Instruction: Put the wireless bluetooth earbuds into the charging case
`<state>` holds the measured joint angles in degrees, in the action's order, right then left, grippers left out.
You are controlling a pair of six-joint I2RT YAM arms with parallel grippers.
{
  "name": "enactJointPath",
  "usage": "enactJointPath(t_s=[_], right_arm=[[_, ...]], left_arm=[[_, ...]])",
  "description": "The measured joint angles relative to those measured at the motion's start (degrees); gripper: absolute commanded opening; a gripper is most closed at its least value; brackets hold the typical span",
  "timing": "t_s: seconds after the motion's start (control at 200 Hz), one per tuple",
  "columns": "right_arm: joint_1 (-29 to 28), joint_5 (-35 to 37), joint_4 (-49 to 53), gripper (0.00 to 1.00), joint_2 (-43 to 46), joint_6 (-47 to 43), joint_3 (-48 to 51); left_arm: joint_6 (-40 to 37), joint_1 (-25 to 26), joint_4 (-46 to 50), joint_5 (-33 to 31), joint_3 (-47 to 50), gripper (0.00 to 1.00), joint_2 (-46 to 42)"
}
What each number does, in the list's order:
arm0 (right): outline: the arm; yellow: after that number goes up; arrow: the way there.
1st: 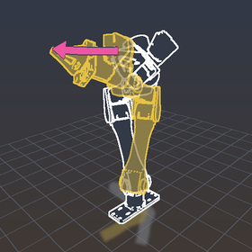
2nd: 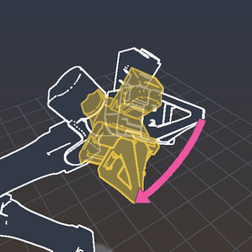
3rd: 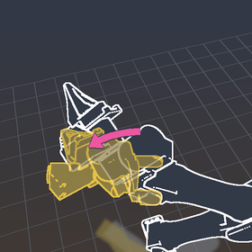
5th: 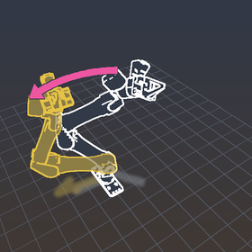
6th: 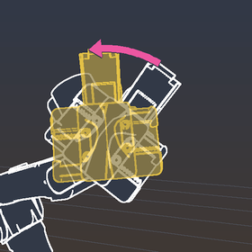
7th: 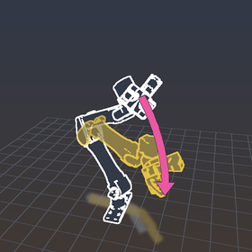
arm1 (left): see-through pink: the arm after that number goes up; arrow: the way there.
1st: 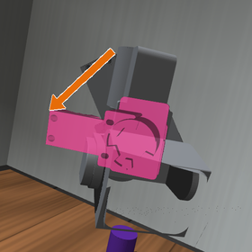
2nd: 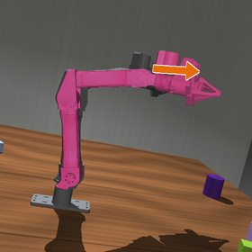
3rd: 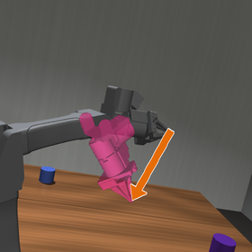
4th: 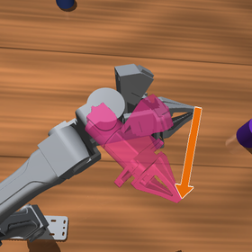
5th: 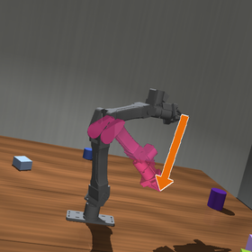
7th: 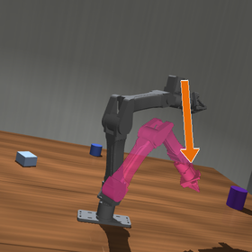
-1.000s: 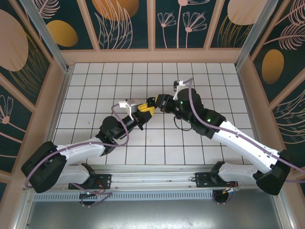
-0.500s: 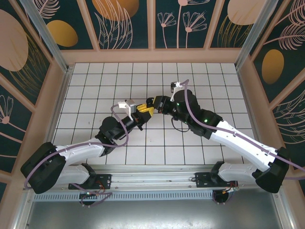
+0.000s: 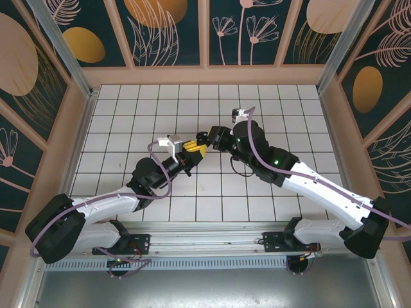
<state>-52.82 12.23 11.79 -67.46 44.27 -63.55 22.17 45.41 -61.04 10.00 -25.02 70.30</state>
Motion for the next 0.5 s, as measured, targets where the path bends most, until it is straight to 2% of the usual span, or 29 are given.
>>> enactJointPath(t_s=[0.5], right_arm=[[-3.23,3.89,0.28,0.18,-2.49,-0.02,-1.75]], left_arm=[[-0.94,-0.02,2.58,-1.53,0.00,0.00,-0.63]])
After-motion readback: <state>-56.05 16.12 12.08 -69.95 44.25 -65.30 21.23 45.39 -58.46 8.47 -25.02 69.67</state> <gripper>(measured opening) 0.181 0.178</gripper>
